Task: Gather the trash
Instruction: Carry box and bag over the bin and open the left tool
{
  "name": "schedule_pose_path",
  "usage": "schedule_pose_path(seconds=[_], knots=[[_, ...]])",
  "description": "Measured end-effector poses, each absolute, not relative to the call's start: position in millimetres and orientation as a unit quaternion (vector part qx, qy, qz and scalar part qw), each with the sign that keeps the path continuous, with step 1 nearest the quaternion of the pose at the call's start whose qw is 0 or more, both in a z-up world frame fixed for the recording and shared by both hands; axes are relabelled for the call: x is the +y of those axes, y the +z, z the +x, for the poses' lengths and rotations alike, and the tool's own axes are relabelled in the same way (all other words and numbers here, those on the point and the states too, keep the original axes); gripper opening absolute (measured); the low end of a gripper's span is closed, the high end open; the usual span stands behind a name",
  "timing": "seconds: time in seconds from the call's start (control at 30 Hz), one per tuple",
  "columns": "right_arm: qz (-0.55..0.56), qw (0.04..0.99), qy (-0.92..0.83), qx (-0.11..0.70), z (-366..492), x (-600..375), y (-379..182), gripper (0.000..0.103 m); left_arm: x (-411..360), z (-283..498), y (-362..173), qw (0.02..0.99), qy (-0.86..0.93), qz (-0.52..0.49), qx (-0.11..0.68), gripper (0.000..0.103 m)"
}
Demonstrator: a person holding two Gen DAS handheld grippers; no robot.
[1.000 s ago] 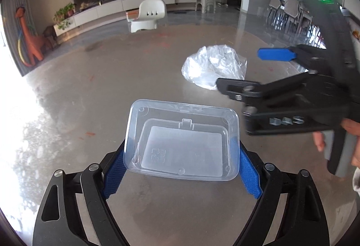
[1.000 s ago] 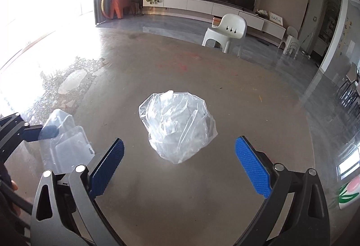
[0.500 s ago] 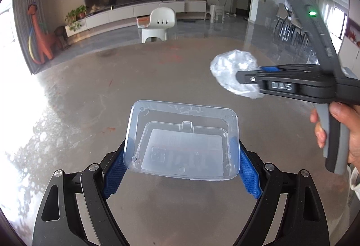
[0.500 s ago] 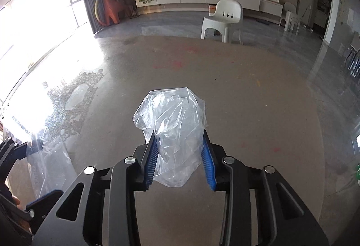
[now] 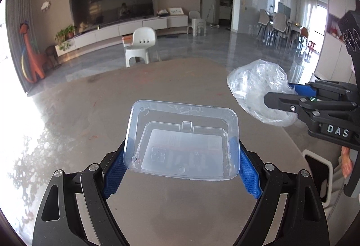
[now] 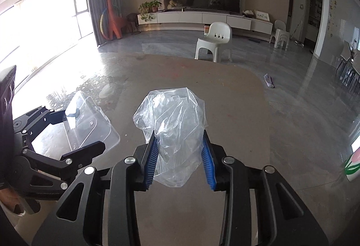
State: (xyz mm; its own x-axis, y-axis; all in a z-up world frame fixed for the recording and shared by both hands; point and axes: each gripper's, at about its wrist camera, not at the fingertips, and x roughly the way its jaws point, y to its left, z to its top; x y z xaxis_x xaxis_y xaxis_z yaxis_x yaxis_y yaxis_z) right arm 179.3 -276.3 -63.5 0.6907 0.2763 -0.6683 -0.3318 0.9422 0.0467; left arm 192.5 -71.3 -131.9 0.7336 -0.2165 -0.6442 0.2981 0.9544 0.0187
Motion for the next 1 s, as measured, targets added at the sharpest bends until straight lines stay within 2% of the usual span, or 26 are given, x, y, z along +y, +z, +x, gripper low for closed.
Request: schedule_pose_path(seconds=[0.47,1.0], knots=[[0.005,0.931,0.073,0.356,85.6,-384.4,-66.9,0.038,-158.5,131.9,-111.8,0.918,-0.222,0.091,0.317,0.084],[0.065,0.926,-0.054,0.368,3.1,-489.7,-97.3,0.038,-293.2,98.2,-135.1,0.869,-0.348,0.120,0.329,0.084]])
